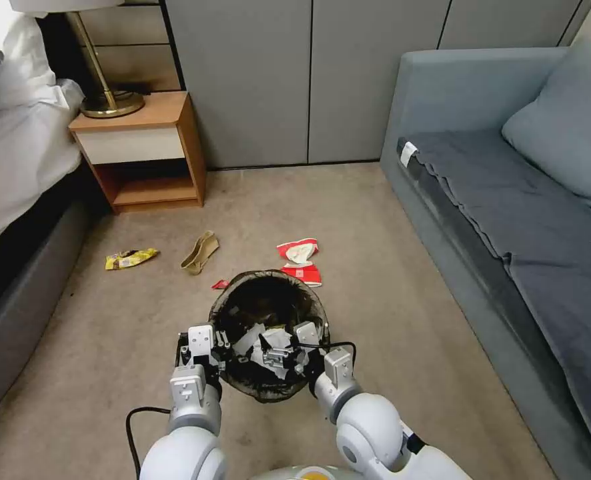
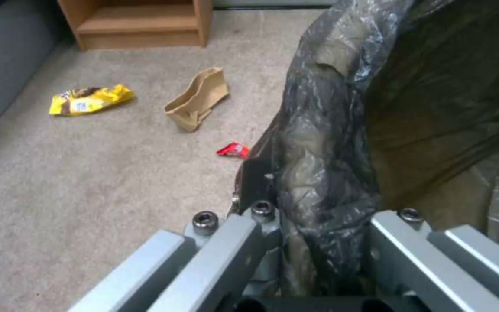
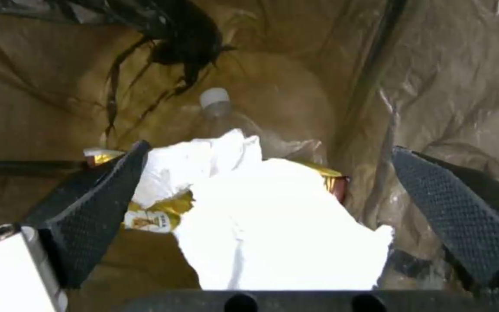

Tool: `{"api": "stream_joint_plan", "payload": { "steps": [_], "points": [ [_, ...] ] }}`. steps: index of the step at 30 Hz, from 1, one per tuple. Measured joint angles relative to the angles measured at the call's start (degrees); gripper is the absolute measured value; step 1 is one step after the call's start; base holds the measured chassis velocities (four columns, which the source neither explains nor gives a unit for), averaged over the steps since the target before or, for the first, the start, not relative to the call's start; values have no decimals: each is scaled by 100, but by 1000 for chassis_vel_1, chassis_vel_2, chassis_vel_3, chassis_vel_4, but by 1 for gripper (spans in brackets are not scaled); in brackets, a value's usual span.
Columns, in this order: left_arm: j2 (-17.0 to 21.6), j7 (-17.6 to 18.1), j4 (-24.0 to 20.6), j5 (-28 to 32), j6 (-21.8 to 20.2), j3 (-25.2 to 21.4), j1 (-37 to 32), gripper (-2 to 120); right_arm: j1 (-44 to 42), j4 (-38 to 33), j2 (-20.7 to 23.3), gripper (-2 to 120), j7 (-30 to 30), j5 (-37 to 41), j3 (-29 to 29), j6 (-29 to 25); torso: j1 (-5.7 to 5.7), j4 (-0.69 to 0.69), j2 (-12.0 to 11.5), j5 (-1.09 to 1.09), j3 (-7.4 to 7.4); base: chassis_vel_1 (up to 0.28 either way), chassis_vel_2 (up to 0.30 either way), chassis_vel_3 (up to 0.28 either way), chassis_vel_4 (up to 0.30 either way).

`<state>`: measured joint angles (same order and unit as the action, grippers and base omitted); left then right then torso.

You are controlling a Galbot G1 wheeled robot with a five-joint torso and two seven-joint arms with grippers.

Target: Pick up the trash bin, then pick up the garbage from the floor and place it into the trash bin.

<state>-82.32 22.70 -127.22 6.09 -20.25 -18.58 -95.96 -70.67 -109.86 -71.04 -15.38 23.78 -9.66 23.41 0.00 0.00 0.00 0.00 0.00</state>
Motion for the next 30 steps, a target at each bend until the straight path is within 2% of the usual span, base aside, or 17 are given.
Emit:
{"api": "stream_joint_plan", "payload": {
  "steps": [6,8,9,11,12,13,14,15,16,19,26,30],
  "points": [
    [21,-3,13,40,0,-73,44,0,-104,-219,6,100,-34,-140,59,-7,0,0,0,0,0,0,0,0,0],
    [27,43,97,58,0,-150,104,0,-268,-545,49,100,74,-604,158,-399,0,-1,0,-1,0,0,0,0,0],
    [27,43,97,58,0,-150,104,0,-268,-545,49,100,74,-604,158,-399,0,-1,0,-1,0,0,0,0,0],
    [34,23,162,97,-10,-158,137,0,-405,-821,63,100,231,-1065,273,-872,0,1,0,2,0,0,0,0,0],
    [43,32,220,111,-19,-177,173,0,-524,-1033,38,100,448,-1498,427,-1433,0,1,0,-1,0,0,0,0,0],
    [43,32,220,111,-19,-177,173,0,-524,-1033,38,100,448,-1498,427,-1433,0,1,0,-1,0,0,0,0,0],
    [45,35,253,115,-22,-182,191,0,-577,-1113,5,100,541,-1705,520,-1743,0,1,0,-1,0,0,0,0,0],
    [45,36,308,133,-30,-190,219,0,-679,-1251,-72,100,675,-2060,707,-2374,0,0,0,1,0,0,0,0,0],
    [45,36,308,133,-30,-190,219,0,-679,-1251,-72,100,675,-2060,707,-2374,0,0,0,1,0,0,0,0,0],
    [43,44,346,177,-47,-242,253,0,-953,-1547,-234,100,771,-2373,1077,-3247,0,-1,0,0,0,0,0,0,0],
    [35,77,350,311,-91,-364,294,0,-1686,-1841,-456,100,657,-2655,1709,-3886,0,0,0,0,0,0,0,0,0],
    [5,86,320,336,-88,-383,223,0,-2073,-1488,-586,100,557,-2798,2059,-4322,0,0,0,0,0,0,0,0,0]
  ]
}}
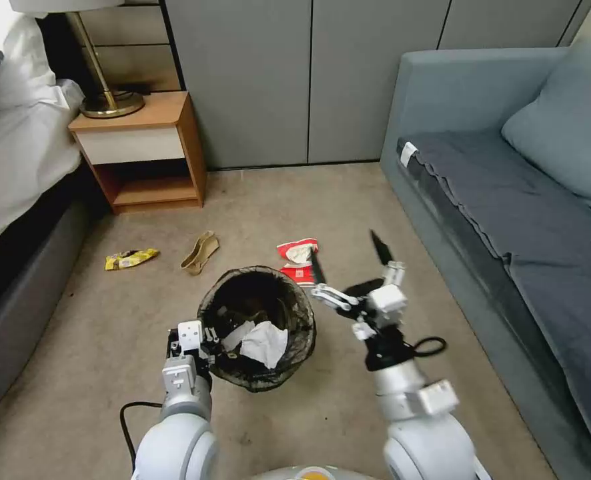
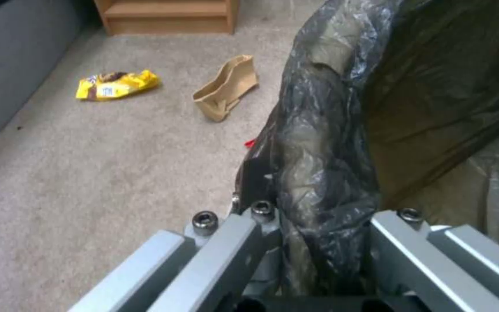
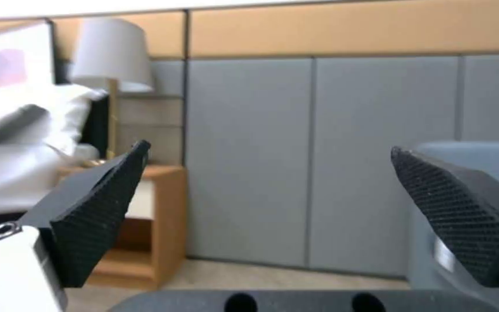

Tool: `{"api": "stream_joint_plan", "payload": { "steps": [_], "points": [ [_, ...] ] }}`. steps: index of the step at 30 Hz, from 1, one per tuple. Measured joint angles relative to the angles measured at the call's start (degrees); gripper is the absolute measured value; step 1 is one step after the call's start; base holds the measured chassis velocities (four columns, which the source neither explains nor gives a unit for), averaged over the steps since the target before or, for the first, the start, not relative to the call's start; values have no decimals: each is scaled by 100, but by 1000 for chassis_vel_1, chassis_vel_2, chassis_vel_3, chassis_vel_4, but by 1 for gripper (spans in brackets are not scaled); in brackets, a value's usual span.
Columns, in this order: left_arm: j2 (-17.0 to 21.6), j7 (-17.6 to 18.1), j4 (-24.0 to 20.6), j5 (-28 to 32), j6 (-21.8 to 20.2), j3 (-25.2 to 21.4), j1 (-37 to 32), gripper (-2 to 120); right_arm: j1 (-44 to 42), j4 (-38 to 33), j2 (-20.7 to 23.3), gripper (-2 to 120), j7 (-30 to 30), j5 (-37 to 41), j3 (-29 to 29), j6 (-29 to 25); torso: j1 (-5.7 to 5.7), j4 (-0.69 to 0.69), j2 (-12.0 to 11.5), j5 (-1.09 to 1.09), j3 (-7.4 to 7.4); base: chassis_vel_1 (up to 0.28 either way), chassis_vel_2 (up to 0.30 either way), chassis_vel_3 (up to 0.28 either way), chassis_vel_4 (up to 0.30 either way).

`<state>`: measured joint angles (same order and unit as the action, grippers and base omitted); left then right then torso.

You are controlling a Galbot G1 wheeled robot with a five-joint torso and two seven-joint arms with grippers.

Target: Pick up the trash bin, then pick up the garbage from the floor and place it into the trash bin.

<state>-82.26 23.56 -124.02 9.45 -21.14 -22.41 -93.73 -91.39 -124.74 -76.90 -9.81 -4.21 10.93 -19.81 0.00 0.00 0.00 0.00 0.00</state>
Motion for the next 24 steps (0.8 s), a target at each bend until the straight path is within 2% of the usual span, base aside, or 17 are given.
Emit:
{"api": "stream_joint_plan", "payload": {
  "steps": [8,24],
  "points": [
    [0,23,-180,58,7,-114,-72,0,-261,857,-163,100,-76,27,179,-490,0,0,0,-1,0,0,0,0,0],
    [-1,53,-255,130,8,-134,-69,0,-55,994,-150,100,-4,152,250,-410,0,0,0,0,0,0,0,0,0]
  ]
}}
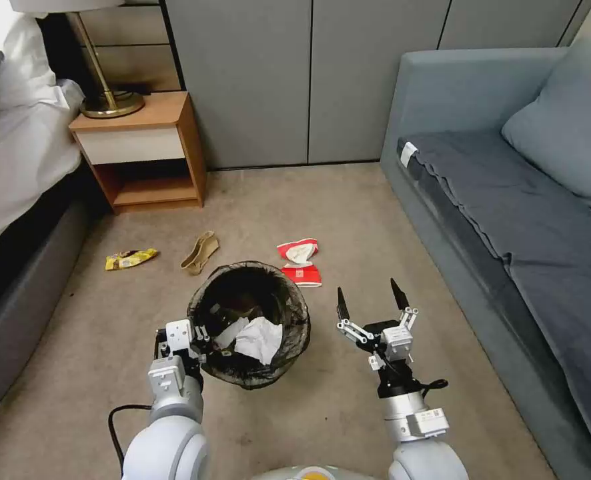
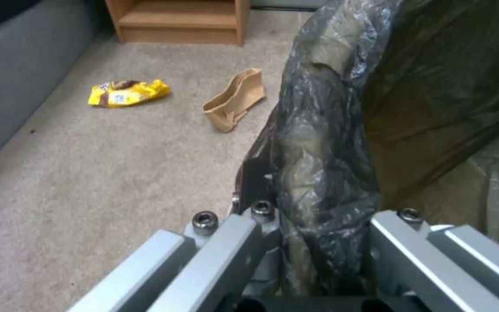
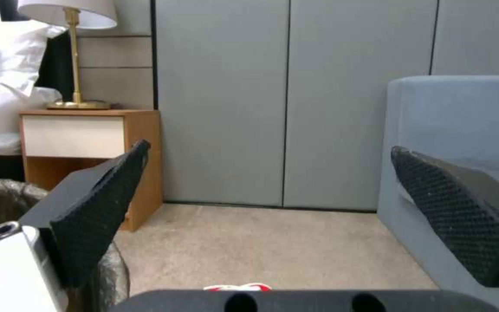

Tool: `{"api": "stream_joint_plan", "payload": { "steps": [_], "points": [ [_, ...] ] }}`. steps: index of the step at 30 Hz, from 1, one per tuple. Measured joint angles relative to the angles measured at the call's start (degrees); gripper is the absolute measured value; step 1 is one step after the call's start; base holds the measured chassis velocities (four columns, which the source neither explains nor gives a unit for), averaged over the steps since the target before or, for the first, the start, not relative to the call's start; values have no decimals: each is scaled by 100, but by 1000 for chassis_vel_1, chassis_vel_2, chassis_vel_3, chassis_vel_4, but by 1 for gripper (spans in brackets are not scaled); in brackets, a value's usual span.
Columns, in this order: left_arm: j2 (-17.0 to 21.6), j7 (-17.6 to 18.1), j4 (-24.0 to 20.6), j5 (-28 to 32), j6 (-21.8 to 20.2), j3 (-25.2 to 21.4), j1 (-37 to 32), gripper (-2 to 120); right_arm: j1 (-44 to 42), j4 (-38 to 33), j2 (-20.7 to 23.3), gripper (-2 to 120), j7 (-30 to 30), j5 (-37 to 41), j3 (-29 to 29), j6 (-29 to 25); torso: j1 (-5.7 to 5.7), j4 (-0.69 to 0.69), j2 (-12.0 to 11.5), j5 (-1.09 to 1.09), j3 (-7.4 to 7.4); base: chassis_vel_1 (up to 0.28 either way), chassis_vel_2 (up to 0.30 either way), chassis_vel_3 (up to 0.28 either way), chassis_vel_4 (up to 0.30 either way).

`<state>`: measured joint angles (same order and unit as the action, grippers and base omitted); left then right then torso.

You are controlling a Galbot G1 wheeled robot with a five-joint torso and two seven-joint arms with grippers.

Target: Pick up the trash bin, then pick up the garbage from the floor and place it into the trash bin.

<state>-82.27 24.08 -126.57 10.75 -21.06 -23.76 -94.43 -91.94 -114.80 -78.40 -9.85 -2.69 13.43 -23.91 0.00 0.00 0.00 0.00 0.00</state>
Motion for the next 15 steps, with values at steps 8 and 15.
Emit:
{"api": "stream_joint_plan", "payload": {
  "steps": [8,15],
  "points": [
    [1,1,0,0,1,0,-1,0,52,63,-12,100,-7,-8,2,1,0,0,0,0,0,-7,5,3,-5],
    [-12,2,-15,-2,1,26,25,0,83,64,-26,100,-11,-14,-25,11,0,0,0,0,0,-106,94,97,-99]
  ]
}}
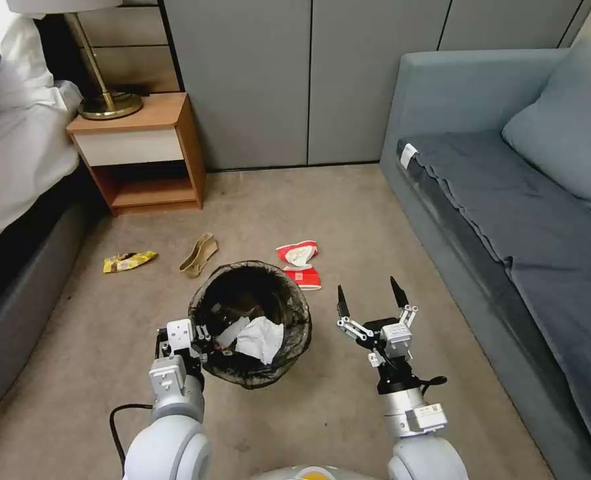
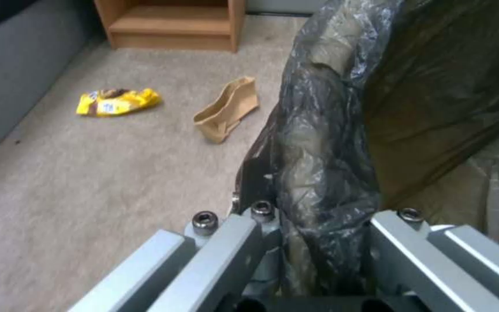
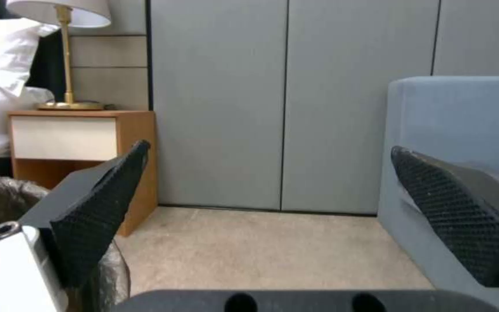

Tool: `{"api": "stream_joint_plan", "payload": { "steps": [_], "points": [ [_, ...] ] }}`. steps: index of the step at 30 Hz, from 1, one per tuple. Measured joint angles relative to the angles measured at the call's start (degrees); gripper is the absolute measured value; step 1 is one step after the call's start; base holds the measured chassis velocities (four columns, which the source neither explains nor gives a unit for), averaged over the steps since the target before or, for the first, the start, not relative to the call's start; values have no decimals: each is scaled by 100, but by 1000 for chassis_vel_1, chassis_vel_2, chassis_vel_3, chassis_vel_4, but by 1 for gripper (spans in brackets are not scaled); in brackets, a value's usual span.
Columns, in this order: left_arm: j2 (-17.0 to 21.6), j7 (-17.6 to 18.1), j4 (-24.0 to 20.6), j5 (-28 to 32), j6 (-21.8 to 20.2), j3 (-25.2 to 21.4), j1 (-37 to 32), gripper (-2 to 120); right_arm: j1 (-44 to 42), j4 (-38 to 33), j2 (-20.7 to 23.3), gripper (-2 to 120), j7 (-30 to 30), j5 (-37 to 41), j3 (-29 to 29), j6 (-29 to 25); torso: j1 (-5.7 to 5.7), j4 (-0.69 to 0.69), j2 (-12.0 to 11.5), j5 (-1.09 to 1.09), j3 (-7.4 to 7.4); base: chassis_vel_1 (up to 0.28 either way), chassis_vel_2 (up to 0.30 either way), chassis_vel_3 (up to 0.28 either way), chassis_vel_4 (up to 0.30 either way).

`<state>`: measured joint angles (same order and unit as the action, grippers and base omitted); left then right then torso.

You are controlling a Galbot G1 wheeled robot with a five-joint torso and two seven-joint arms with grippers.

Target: Pick up the trash bin, then pick up the garbage from the floor and place it into the trash bin.

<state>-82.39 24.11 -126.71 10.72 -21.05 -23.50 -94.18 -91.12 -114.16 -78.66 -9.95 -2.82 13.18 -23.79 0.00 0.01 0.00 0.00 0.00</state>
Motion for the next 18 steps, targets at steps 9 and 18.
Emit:
{"api": "stream_joint_plan", "payload": {
  "steps": [9,18],
  "points": [
    [6,-4,-31,-3,-8,9,-3,0,13,-6,8,100,1,-3,-4,14,0,1,0,2,0,-224,236,233,-223],
    [36,-16,-80,0,-11,1,-20,0,63,-31,11,100,29,-31,-62,57,0,-1,0,-3,0,-292,292,289,-301]
  ]
}}
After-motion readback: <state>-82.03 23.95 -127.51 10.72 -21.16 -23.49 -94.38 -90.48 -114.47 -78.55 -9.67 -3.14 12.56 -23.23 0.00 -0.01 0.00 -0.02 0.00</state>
